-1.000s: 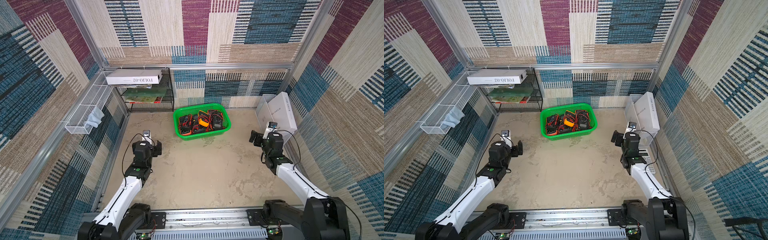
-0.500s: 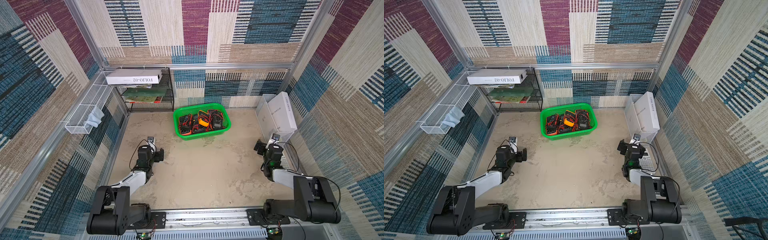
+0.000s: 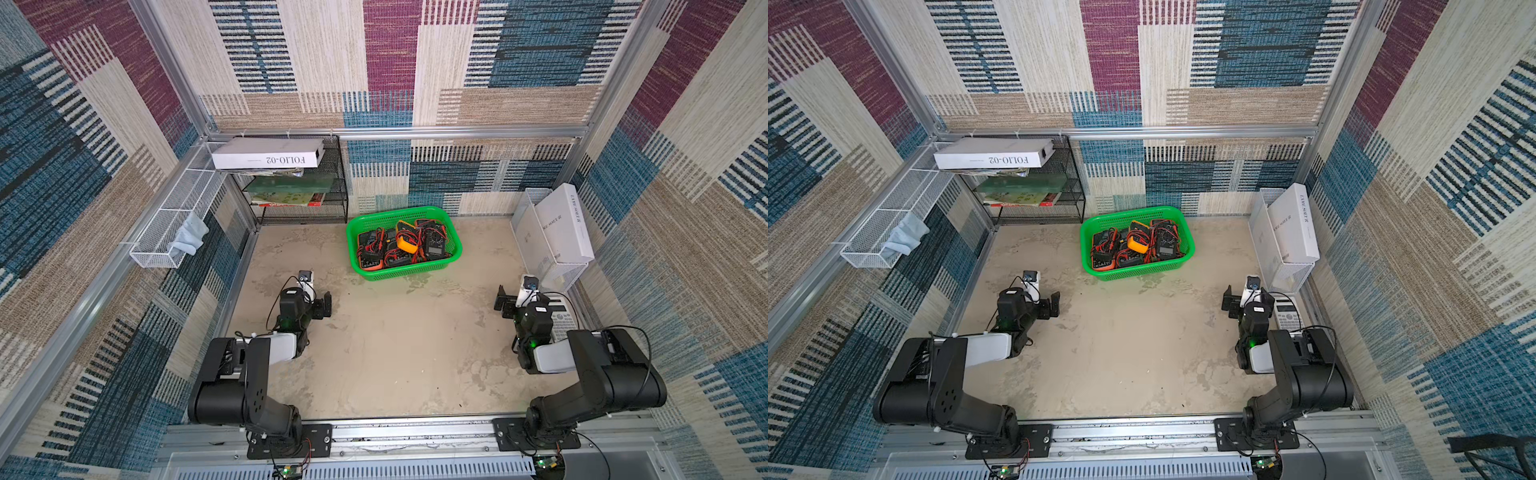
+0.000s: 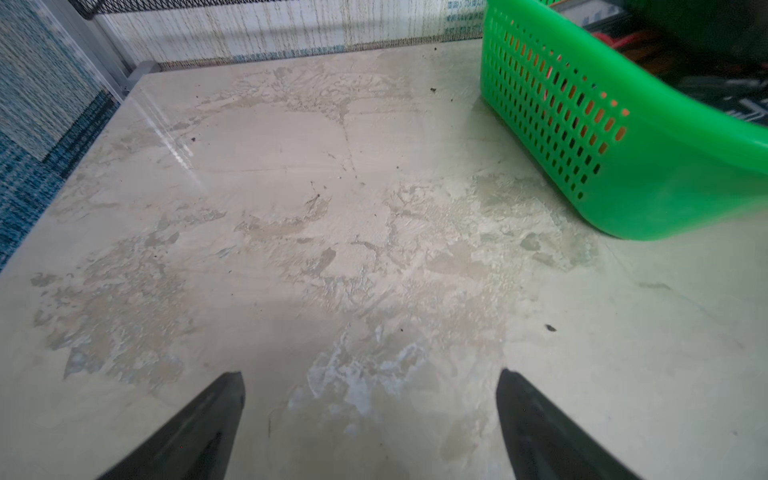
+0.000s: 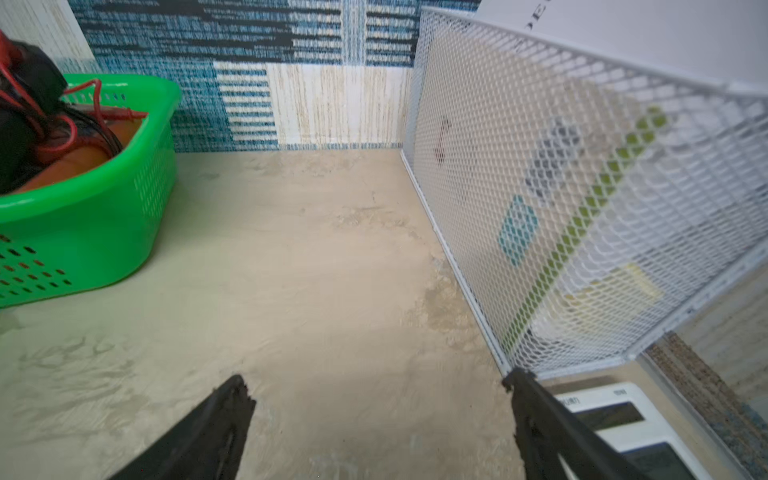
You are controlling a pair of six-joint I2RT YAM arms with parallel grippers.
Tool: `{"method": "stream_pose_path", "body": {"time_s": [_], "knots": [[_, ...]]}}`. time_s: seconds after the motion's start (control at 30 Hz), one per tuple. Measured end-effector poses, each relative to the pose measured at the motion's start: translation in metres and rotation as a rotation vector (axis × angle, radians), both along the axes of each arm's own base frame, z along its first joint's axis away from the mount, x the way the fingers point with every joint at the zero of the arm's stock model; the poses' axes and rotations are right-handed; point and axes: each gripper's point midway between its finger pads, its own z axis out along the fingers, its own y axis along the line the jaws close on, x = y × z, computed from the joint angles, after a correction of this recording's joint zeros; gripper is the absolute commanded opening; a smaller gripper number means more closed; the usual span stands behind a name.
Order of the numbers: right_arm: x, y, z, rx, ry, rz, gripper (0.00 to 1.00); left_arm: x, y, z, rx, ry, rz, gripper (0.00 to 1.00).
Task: Put the multimeter into the basket
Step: Reset both arms
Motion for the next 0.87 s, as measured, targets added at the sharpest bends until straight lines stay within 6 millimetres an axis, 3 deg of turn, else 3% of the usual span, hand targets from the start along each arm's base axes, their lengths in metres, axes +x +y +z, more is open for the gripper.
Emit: {"method": "stream_pose_path", "body": {"time_s": [0.17, 0.87], "knots": [[0.003, -0.002, 0.003, 0.008, -0.011, 0.014, 1.0, 0.013, 0.015, 0.01, -0.051, -0.025, 0.028, 1.0], [0.008, 0.01, 0.007, 0.012, -0.022, 0.095, 1.0, 0.01, 0.009, 0.01, -0.076, -0.022, 0.01, 1.0]]}}
